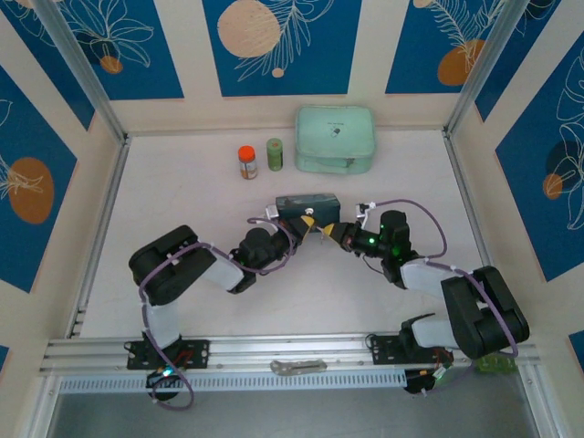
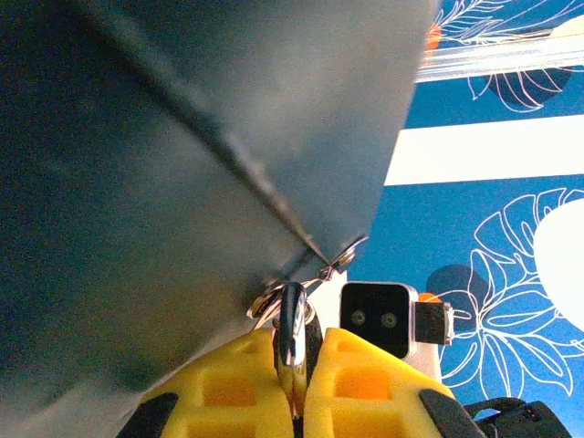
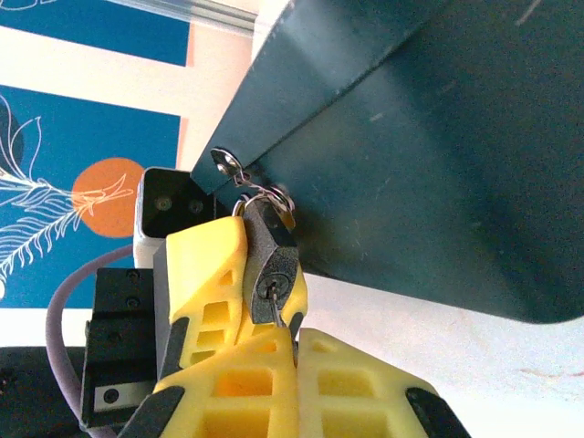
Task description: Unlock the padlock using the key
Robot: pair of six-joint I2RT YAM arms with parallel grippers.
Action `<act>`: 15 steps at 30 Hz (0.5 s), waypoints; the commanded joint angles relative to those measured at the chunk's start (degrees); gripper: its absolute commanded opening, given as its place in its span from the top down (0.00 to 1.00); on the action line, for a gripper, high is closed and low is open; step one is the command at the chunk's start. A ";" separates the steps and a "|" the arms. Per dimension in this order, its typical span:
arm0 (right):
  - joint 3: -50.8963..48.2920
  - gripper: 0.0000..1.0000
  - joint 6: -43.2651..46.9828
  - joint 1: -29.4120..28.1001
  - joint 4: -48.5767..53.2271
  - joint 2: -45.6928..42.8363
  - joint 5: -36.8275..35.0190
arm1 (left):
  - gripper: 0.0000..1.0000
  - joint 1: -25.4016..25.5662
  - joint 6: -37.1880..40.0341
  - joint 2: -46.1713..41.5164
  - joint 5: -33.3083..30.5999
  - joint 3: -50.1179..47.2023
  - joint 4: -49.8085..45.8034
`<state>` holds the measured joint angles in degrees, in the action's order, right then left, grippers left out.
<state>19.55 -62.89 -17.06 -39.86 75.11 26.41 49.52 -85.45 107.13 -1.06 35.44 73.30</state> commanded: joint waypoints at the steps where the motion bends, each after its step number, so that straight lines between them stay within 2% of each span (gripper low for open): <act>1: 2.80 1.00 -4.52 -1.12 0.19 -0.70 -1.13 | 1.00 1.46 1.17 0.18 3.85 2.83 4.93; 6: 6.64 1.00 -5.48 -3.40 0.56 3.12 -1.41 | 1.00 2.13 0.10 1.10 4.00 3.23 7.30; 15: 11.65 1.00 -4.43 -3.64 -0.94 11.34 -1.08 | 1.00 3.13 1.15 -1.25 5.64 2.73 5.60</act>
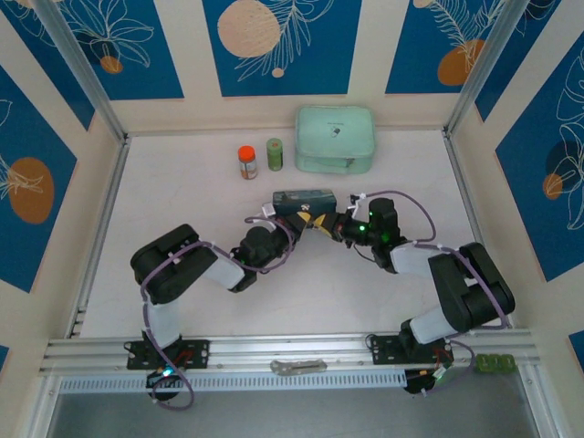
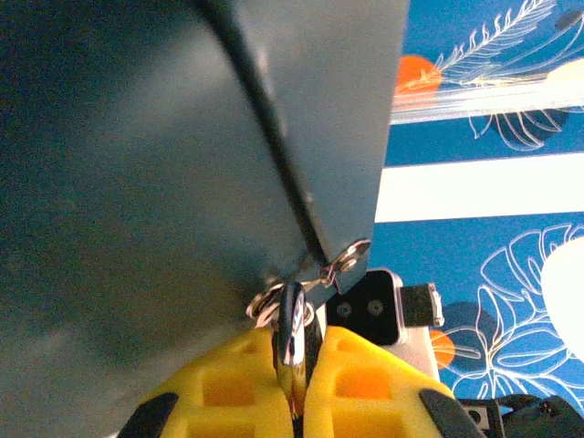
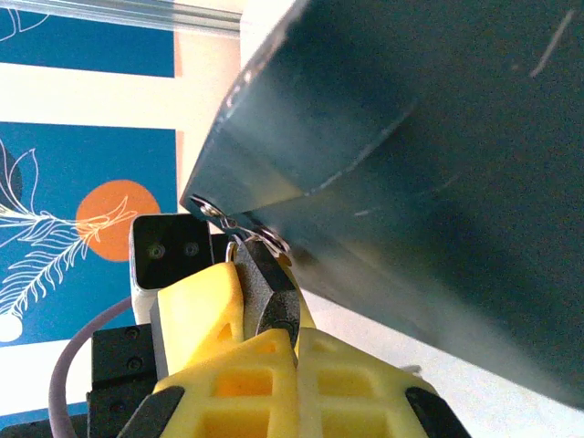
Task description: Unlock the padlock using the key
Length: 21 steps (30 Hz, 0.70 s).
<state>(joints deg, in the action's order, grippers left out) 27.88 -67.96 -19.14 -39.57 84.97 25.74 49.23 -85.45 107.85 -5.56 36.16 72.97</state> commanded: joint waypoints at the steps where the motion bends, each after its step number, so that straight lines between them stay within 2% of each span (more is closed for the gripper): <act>1: 3.81 1.00 1.24 -1.77 -0.64 1.59 -0.47 | 1.00 3.51 1.31 -2.15 10.43 1.99 5.59; 6: 5.81 1.00 3.82 -2.70 3.09 2.64 -1.93 | 1.00 3.51 1.84 -2.60 11.74 2.10 5.20; 10: 6.62 1.00 1.91 -3.38 2.59 5.04 -1.45 | 1.00 3.48 2.87 -3.08 11.62 2.28 4.07; 17: 5.02 1.00 -12.11 -0.41 5.15 4.96 4.05 | 1.00 1.70 10.11 -2.90 11.48 0.46 7.64; 21: 2.53 1.00 -25.37 2.04 -1.57 5.96 9.93 | 1.00 1.01 16.55 -4.41 13.72 0.40 7.72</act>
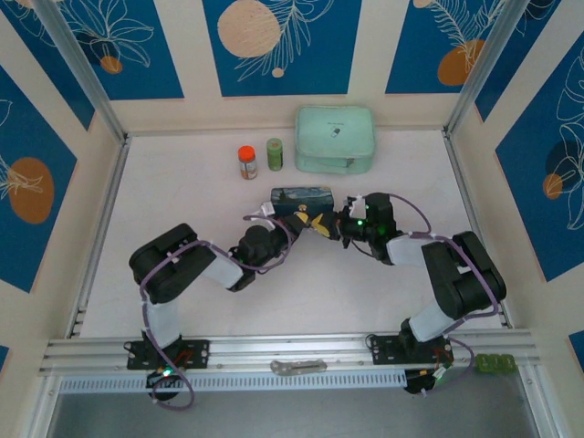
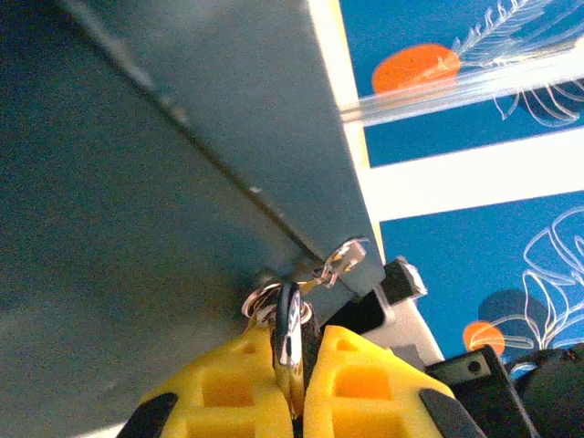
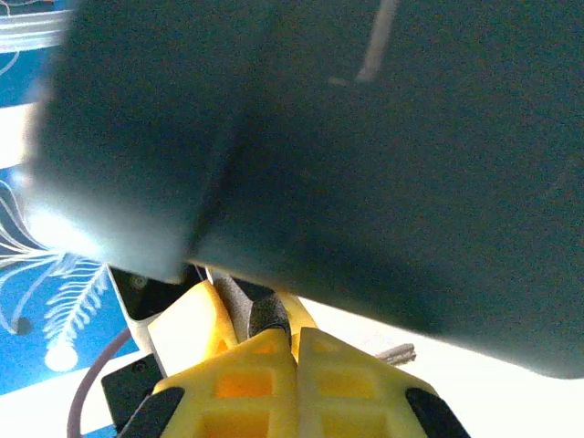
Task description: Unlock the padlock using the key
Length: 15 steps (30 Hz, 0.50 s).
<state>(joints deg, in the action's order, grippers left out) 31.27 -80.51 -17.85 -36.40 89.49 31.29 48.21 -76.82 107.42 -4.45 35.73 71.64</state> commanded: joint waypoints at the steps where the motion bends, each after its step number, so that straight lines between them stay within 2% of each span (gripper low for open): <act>1: -1.51 1.00 -15.89 1.22 -7.17 1.87 5.53 | 1.00 1.75 8.95 -4.21 13.50 0.98 9.04; 6: -2.64 1.00 -30.55 1.18 -13.53 2.35 9.19 | 1.00 0.52 12.45 -4.41 20.32 3.27 9.05; 11: -4.16 1.00 -42.51 -0.07 -21.80 3.67 5.14 | 1.00 0.47 13.80 -3.71 20.21 2.95 9.04; 15: -5.67 1.00 -50.27 -1.16 -30.63 9.99 0.58 | 1.00 0.50 15.56 -4.14 20.49 2.31 9.05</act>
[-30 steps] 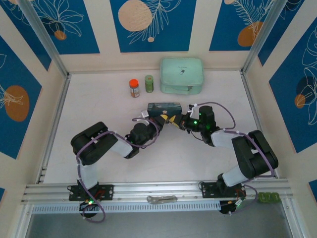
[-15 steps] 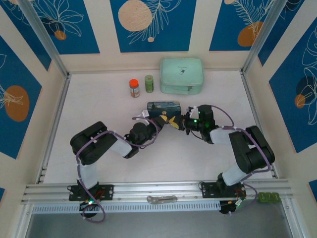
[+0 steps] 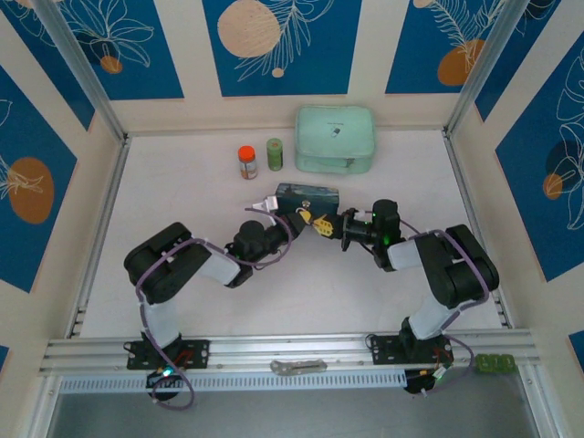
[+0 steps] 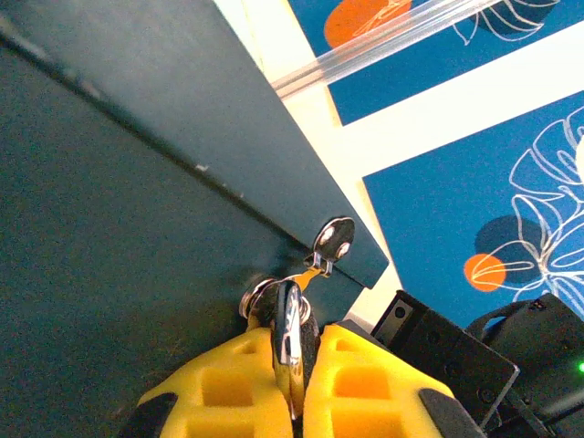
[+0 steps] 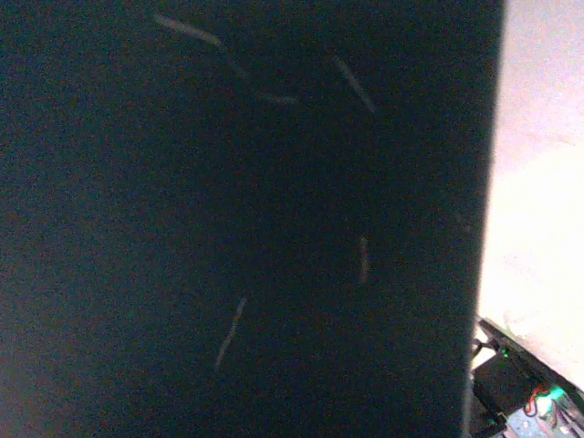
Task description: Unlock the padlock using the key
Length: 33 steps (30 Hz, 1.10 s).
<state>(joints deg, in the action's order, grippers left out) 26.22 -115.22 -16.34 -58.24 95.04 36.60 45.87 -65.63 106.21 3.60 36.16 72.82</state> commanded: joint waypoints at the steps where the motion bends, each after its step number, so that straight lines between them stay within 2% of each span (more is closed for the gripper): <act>1: -1.19 1.00 -17.82 -3.20 -12.11 6.55 -6.19 | 1.00 2.82 4.57 -2.86 13.01 1.90 7.87; 4: -0.70 1.00 -23.77 -4.48 -22.06 14.25 -9.67 | 1.00 2.83 5.51 -2.26 14.72 2.07 7.87; 10: 1.69 1.00 -23.70 -4.36 -22.02 17.92 -10.99 | 1.00 2.86 6.91 -2.23 15.22 1.04 7.87; 14: 0.19 1.00 -20.06 -3.37 -20.24 17.66 -10.09 | 1.00 2.57 6.09 -2.86 12.61 -0.15 7.87; 18: -2.75 0.76 -12.43 -3.11 -13.69 14.26 -9.86 | 1.00 2.34 3.16 -2.62 8.59 -0.60 7.85; 22: -5.17 0.60 -5.68 -2.36 -10.09 10.38 -11.47 | 1.00 2.30 2.68 -2.43 6.16 -0.39 7.87; 28: -6.11 0.52 6.96 -0.11 5.74 -1.57 -12.02 | 1.00 2.12 1.37 -0.94 2.47 -0.15 7.86; 33: -4.20 0.49 22.54 1.79 33.33 -18.56 -15.07 | 1.00 2.12 0.65 -0.07 -0.79 -1.09 7.87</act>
<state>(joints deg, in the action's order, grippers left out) 20.60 -104.62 -15.81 -46.02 83.70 25.67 47.40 -64.66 106.24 4.03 34.87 73.32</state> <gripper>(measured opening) 0.510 0.050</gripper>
